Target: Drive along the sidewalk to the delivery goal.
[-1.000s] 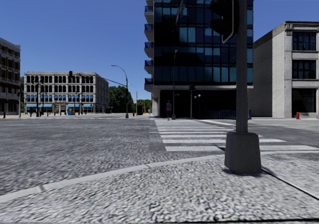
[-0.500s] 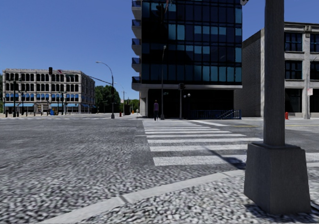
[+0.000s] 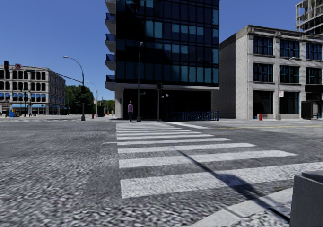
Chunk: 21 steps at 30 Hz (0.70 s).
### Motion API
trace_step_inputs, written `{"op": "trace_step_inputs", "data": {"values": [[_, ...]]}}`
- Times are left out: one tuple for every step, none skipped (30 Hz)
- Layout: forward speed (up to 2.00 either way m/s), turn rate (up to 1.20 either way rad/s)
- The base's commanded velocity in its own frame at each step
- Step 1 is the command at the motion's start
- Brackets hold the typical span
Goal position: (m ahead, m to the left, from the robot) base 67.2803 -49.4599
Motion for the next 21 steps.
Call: {"op": "trace_step_inputs", "data": {"values": [[1.77,-0.44],[1.77,-0.44],[1.77,-0.44],[1.76,-0.41],[1.76,-0.22],[1.76,-0.07],[1.75,0.00],[1.75,0.00],[1.72,0.00],[1.70,0.00],[1.67,0.00],[1.64,0.00],[1.64,0.00],[1.62,0.00],[1.59,0.00],[1.57,0.00],[1.57,0.00],[1.53,0.00],[1.48,0.00],[1.41,0.00],[1.40,0.00]]}}
